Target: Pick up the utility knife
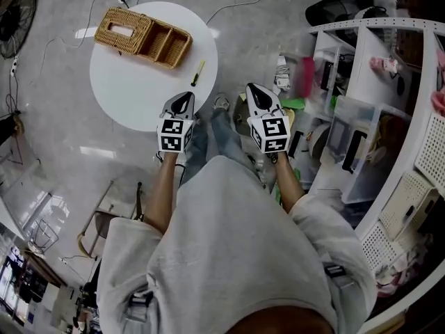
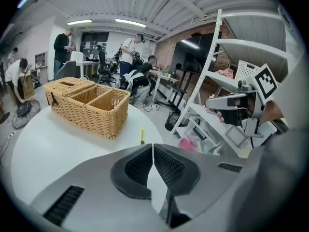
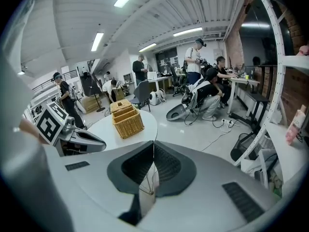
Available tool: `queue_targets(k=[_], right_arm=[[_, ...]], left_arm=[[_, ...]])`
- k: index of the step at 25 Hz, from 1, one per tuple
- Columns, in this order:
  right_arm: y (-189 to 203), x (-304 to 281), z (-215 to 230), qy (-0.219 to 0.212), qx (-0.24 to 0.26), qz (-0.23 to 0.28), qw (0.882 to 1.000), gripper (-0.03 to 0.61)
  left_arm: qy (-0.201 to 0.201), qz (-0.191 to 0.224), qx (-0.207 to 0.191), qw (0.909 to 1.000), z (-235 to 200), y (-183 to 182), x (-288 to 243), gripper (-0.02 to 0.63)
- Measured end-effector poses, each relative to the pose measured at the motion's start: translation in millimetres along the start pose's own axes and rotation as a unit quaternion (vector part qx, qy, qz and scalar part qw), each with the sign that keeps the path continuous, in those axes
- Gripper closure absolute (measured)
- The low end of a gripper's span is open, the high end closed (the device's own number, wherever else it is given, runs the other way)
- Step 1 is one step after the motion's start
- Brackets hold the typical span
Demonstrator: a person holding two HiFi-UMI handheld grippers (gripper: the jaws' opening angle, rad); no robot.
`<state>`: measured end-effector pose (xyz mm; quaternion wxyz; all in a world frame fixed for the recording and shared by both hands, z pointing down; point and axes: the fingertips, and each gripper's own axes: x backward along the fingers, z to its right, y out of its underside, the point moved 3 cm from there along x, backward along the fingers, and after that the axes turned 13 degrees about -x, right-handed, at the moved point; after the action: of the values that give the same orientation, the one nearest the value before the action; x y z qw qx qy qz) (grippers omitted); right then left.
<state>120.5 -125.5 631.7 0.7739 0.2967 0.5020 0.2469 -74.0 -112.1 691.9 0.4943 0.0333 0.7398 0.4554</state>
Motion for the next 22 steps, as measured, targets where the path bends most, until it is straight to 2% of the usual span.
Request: queue_targets(k=[3,4,6,8,13,22], right_arm=[[4,0,0,-0.001,-0.002,-0.005,1.0,0.546],[4,0,-1,-0.002,-0.002,-0.005,1.0,0.546],[6,0,-1,-0.002,-0.003,-0.006,1.0,0.546],[7,0,-1,-0.003,-0.003,-0.008,1.0,0.546],[9,1,1,-0.001,-0.004,-0.012,1.0,0.546],[17,5,11,0.004,-0.006,-0.019,1.0,0.546]], left_arm=[[0.005,0.009,0.009,0.9999,-1,-3,-5,0.589],[0.008,0.009,0.012,0.9999,-2,-2,-9,0.57],[0.018,-0.001,0.011,0.9998,-1,3,-16,0.423],[0.024,-0.01,0.003,0.9997,0,7,-22,0.371],[0.016,-0.018,-0.017,0.9996,-3,3,-29,0.365],[0.003,-0.033,-0.024,0.9992,-11,-9,-68,0.367]])
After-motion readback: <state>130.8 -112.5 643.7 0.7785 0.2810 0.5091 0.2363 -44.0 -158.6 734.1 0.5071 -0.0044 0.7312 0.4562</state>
